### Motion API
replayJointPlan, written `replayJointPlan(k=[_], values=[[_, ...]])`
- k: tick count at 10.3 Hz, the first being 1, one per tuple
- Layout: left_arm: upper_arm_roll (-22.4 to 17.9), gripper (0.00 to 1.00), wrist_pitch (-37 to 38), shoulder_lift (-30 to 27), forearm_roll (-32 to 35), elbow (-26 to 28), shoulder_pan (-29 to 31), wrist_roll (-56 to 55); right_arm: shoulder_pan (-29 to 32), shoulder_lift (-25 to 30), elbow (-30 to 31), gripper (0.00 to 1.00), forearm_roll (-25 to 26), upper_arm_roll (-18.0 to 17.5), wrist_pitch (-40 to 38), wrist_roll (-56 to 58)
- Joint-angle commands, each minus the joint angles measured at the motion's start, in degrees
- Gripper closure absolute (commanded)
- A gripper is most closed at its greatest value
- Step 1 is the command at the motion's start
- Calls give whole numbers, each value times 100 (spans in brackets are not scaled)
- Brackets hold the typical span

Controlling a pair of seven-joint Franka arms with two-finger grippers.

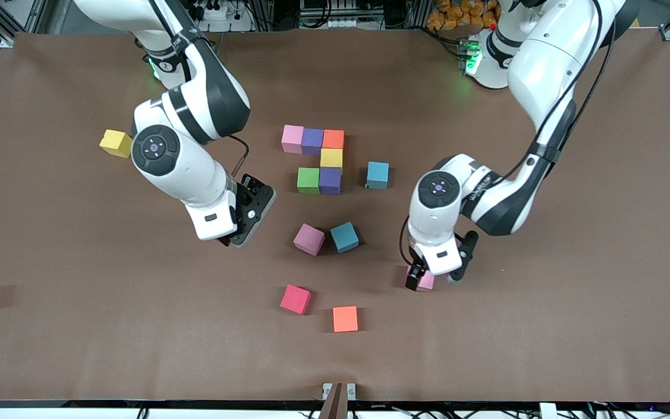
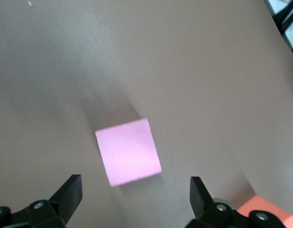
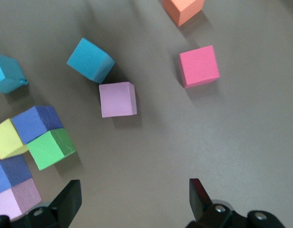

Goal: Form number 2 with 11 blocks
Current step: 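Move the left gripper toward the cyan cube while the right gripper withdraws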

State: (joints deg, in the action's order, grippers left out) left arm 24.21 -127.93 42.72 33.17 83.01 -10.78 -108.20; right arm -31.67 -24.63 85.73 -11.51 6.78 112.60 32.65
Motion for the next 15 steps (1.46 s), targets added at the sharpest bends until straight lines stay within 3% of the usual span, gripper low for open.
replayJointPlan(k=[1, 4, 6, 9, 10, 12, 13, 15], values=[[363, 0, 564, -150, 23, 101, 14, 53, 12, -112, -433, 0, 287, -45, -125, -1091], [909, 0, 866, -106, -180, 119, -37, 201, 46, -174, -591, 0, 421, -54, -63, -1164], [1147, 0, 866, -10, -284, 171, -152, 1112, 116, -209, -601, 0, 386, -45, -46, -1225], [1165, 0, 727, 245, -487, 145, -310, 2634, 73, -201, -645, 0, 447, -36, -98, -2882], [1165, 0, 569, 272, -513, 145, -311, 2637, 82, -201, -645, 0, 482, -28, -81, -2948], [1122, 0, 392, 421, -724, 93, -511, 2585, 90, -218, -645, 0, 1086, -36, -11, -2975], [1113, 0, 191, 517, -716, 75, -574, 2454, 151, -236, -645, 0, 1080, -45, 198, -2966], [667, 0, -65, 562, -724, -117, -924, 1946, 161, -253, -645, 0, 1071, -45, 297, -2975]])
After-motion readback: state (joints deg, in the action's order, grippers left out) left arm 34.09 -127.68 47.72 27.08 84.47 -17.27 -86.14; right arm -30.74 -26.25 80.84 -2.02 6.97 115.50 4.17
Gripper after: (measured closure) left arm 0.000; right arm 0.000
